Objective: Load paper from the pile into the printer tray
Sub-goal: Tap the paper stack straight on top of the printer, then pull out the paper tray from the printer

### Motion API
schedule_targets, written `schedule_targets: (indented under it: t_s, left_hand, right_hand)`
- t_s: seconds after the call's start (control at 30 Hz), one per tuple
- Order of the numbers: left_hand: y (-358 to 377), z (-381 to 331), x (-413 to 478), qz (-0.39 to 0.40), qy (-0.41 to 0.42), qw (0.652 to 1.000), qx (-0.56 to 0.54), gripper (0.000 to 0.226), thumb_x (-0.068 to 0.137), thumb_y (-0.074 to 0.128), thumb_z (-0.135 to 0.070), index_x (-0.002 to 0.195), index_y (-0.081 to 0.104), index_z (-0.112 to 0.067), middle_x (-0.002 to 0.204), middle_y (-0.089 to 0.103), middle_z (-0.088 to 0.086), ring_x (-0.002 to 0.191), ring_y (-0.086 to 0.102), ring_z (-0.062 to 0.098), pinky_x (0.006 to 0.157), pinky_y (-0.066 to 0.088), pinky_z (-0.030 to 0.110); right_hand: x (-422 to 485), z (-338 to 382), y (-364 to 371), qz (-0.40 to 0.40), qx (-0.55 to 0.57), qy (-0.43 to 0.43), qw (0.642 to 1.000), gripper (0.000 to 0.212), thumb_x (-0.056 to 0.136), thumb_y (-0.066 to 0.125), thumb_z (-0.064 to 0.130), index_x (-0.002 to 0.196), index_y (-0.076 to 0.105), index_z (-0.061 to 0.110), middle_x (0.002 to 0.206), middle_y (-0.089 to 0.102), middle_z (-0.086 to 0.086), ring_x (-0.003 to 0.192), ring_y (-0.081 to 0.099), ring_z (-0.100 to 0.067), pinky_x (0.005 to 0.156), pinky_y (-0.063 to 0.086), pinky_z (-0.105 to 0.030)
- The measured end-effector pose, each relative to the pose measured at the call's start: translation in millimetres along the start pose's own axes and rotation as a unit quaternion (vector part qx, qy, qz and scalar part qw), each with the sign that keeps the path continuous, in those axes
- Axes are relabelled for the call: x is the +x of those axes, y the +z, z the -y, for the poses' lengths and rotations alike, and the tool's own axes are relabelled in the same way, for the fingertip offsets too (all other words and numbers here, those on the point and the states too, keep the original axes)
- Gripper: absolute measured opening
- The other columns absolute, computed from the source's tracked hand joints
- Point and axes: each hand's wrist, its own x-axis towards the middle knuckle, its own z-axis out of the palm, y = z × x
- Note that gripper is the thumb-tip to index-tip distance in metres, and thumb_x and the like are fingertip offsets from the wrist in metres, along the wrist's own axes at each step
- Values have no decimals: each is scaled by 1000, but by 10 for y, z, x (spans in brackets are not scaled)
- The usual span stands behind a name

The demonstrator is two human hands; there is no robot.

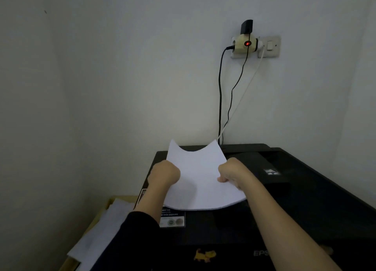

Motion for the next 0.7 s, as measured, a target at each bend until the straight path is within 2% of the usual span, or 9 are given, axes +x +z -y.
schedule_targets:
  t_s: [0.07, 0.17, 0.27, 0.37, 0.43, 0.5, 0.53, 0.6, 0.7]
  left_hand:
    - [-3, -7, -54, -33, 0, 999, 39, 30, 93, 43, -13, 116, 59, -2, 112, 60, 12, 97, 57, 24, 76, 42, 29]
    - [-9, -37, -116, -57, -25, 991, 120, 32, 90, 46, -17, 119, 56, -7, 125, 55, 12, 120, 47, 28, 83, 40, 33]
    - [-11, -43, -175, -38, -57, 988, 140, 38, 88, 47, -17, 124, 51, -7, 129, 48, 13, 123, 37, 31, 88, 37, 36]
    - [2, -68, -237, -79, -38, 988, 129, 50, 85, 51, -20, 133, 42, -5, 139, 38, 17, 129, 32, 35, 104, 36, 49]
    - [29, -112, -361, -131, 37, 988, 72, 52, 87, 54, -23, 133, 38, -5, 140, 37, 17, 130, 31, 36, 105, 34, 47]
    - [90, -149, -555, -187, 135, 973, 1, 58, 90, 56, -31, 138, 34, -5, 145, 33, 16, 133, 28, 35, 106, 31, 43]
    - [141, -153, -674, -211, 182, 960, -40, 63, 91, 56, -33, 141, 31, -6, 148, 31, 14, 136, 26, 33, 109, 29, 41]
    - [290, -124, -947, -248, 262, 925, -122, 65, 91, 57, -32, 144, 31, -4, 149, 33, 12, 139, 24, 27, 113, 26, 34]
    - [636, 1, -1377, -283, 347, 873, -194, 58, 91, 56, -30, 139, 39, -2, 144, 44, 11, 135, 32, 21, 113, 25, 26]
  right_hand:
    - [-40, -5, 18, -13, -33, -7, 999, 24, 85, 61, 0, 108, 58, -6, 114, 63, -19, 83, 52, -25, 69, 41, -30]
    - [-104, -28, 24, -58, -97, -23, 993, 19, 80, 70, 7, 88, 53, 2, 110, 66, -16, 86, 59, -28, 65, 43, -29]
    - [-178, -78, 28, -94, -141, -39, 985, 26, 78, 73, 14, 82, 48, 6, 108, 65, -12, 84, 59, -27, 65, 45, -29]
    - [-213, -137, 21, -130, -148, -53, 979, 24, 79, 68, 19, 76, 46, 11, 114, 62, -13, 99, 59, -32, 79, 51, -36]
    - [-262, -193, -18, -172, -130, -85, 973, 20, 82, 64, 21, 94, 55, 8, 120, 58, -17, 112, 53, -36, 91, 49, -44]
    - [-372, -304, -68, -230, -79, -147, 959, 40, 87, 61, 21, 122, 53, 5, 126, 55, -17, 120, 47, -35, 99, 45, -45]
    - [-485, -378, -92, -265, -43, -184, 946, 45, 89, 59, 21, 130, 50, 5, 129, 54, -16, 123, 46, -32, 102, 43, -42]
    - [-749, -585, -122, -342, 13, -254, 905, 43, 91, 58, 15, 132, 50, 4, 127, 57, -14, 123, 48, -27, 100, 41, -31]
    - [-1044, -1048, -79, -467, 28, -324, 823, 32, 89, 59, 5, 120, 59, -4, 114, 63, -20, 113, 55, -30, 93, 41, -26]
